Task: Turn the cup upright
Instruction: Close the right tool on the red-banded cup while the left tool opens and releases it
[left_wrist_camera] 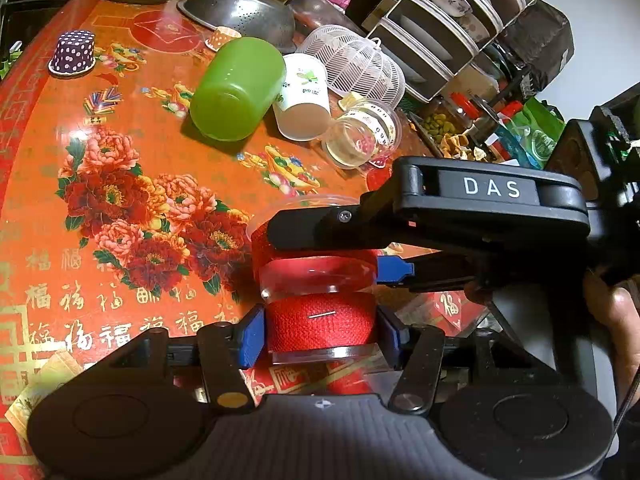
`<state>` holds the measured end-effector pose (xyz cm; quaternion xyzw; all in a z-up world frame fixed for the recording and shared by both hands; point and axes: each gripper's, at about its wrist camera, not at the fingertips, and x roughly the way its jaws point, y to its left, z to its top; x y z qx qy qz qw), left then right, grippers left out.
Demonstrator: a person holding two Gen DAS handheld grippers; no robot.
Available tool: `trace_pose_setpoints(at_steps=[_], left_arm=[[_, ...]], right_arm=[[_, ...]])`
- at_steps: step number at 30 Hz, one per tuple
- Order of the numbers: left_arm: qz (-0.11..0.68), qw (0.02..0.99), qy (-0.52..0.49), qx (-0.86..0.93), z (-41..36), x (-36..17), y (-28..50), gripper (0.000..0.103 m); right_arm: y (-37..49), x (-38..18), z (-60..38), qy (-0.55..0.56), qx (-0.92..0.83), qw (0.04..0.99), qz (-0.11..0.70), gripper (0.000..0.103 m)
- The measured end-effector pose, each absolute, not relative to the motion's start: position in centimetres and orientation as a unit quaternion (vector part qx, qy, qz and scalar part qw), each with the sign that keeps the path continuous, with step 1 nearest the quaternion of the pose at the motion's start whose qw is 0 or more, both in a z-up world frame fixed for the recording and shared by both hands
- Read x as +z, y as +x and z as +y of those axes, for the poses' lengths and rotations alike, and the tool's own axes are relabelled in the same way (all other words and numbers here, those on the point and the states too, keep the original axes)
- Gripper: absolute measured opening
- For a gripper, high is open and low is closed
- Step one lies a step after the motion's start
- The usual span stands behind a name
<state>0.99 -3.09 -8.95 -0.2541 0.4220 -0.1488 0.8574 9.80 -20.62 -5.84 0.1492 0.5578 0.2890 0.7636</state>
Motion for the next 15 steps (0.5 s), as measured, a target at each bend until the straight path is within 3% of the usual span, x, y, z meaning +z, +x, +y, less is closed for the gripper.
trace_pose_setpoints(at_steps=[5, 7, 9, 15], left_arm=[[0.419, 0.86, -0.246, -0.155, -3.1, -9.0, 0.9, 0.062], [0.408, 0.866, -0.242, -0.16, -3.2, -9.0, 0.6, 0.073], [0.389, 0.871, -0.244, -0.175, -3.0, -9.0, -0.1, 0.097], [0.335, 0.905, -0.205, -0.165, -1.2, -7.9, -3.7, 0.102]], right_arm=[[9.7, -5.8, -20.7, 0.148, 0.295, 0.764, 0.554, 0.068], [9.5, -5.7, -20.9, 0.15, 0.299, 0.765, 0.55, 0.068], [9.4, -5.6, -21.2, 0.153, 0.301, 0.768, 0.544, 0.067], [8.9, -4.9, -22.8, 0.165, 0.303, 0.783, 0.518, 0.068]])
